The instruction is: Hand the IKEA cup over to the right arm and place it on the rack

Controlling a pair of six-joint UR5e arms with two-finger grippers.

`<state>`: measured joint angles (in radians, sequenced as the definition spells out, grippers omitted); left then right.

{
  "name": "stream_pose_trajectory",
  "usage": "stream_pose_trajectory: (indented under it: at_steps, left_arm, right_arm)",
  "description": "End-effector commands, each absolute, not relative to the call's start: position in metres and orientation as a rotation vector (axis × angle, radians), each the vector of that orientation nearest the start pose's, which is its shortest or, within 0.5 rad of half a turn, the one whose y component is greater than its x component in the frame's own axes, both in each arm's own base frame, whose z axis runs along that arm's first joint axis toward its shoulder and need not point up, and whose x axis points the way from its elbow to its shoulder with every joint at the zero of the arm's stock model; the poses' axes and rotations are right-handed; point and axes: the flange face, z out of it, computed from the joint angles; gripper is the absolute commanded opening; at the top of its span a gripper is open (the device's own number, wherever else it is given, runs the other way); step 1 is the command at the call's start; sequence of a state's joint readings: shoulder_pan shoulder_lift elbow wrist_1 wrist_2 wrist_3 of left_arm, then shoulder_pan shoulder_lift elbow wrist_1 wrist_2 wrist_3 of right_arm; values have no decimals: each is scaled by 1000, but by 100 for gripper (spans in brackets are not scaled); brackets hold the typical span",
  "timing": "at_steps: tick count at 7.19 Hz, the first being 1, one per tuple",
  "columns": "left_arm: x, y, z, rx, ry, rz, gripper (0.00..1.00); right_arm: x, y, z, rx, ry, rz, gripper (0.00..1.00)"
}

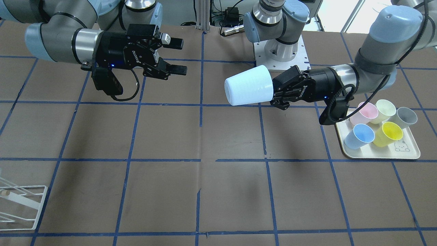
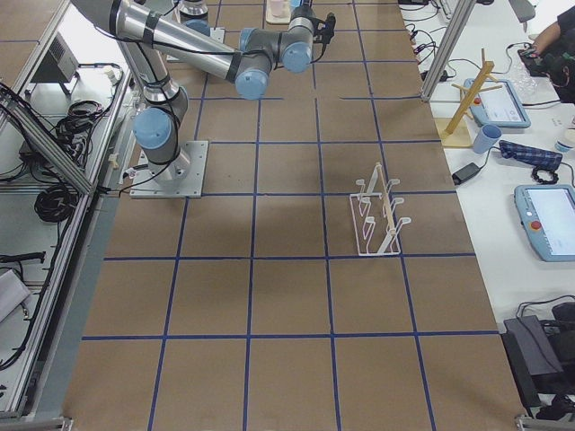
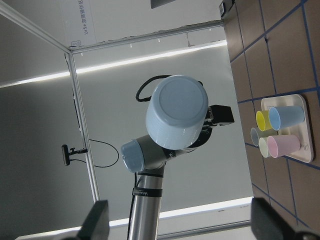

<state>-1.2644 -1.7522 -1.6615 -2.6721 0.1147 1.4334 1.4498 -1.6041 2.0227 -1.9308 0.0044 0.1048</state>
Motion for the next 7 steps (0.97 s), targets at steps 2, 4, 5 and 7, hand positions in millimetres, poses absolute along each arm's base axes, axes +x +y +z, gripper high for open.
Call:
stream_pose_trajectory:
  at_steps: [2,4,5,7]
  left_arm:
    - [-114,-502,379,-79,-1597,305,0]
    - [-116,-501,373,-137,-1595,352,0]
    - [-118,-495,373,-133,-1593,345,0]
    - [-126,-494,373,-139,-1591,339,0]
  right_arm:
    - [177,-481,407,251,1545,67,100]
    - [178,-487,414,269,1542,90,100]
    - [179,-490,423,290,1539,117,100]
    - [204,-486,417,258,1541,166,100]
